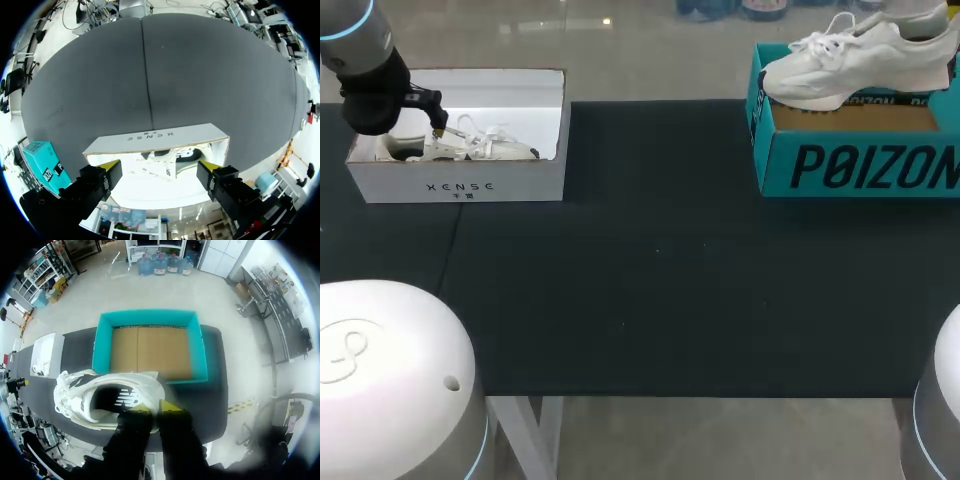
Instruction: Take the shoe out of the shoebox, open the shoe tongue, remove and reinsert the insole, then place the shoe into the shoebox
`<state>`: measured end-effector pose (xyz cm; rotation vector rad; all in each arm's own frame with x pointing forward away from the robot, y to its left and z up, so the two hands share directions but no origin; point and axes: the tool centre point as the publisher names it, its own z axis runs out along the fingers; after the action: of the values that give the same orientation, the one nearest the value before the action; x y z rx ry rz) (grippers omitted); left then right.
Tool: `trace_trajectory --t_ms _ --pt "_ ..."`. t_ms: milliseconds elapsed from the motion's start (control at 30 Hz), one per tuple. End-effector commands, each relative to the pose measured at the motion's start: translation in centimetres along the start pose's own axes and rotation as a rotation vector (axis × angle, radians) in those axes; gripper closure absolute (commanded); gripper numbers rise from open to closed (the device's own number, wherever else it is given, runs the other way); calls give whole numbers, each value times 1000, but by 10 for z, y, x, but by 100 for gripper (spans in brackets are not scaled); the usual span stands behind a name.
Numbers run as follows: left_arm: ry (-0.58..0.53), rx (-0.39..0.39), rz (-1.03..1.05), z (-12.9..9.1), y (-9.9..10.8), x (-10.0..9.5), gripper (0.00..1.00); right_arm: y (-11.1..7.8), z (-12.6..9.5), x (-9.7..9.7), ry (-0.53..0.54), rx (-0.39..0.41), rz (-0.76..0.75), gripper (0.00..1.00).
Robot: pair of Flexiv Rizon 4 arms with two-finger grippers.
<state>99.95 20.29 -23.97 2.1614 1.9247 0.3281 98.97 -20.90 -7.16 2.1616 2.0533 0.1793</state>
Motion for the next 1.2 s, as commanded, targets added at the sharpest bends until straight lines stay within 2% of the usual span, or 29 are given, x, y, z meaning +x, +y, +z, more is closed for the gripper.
trace_trajectory --t_ms 33,167,333,567,733,900,1200 --pt "3 -1 1 -1 -1 0 0 -100 -1 19 8 -214 11 100" --pt "3 -1 1 -1 -1 0 0 -133 10 37 13 -219 26 100" --pt "3 -1 1 -1 -1 0 0 -178 34 72 30 -195 8 100" --pt "3 -1 1 -1 -1 0 0 -215 78 106 42 -126 18 100" --pt "3 -1 1 -1 -1 0 0 -225 113 124 55 -119 35 100" --pt "3 -1 1 -1 -1 0 0 -229 144 141 74 -75 40 100" --pt "3 -1 1 -1 -1 0 0 -219 183 174 73 19 23 100"
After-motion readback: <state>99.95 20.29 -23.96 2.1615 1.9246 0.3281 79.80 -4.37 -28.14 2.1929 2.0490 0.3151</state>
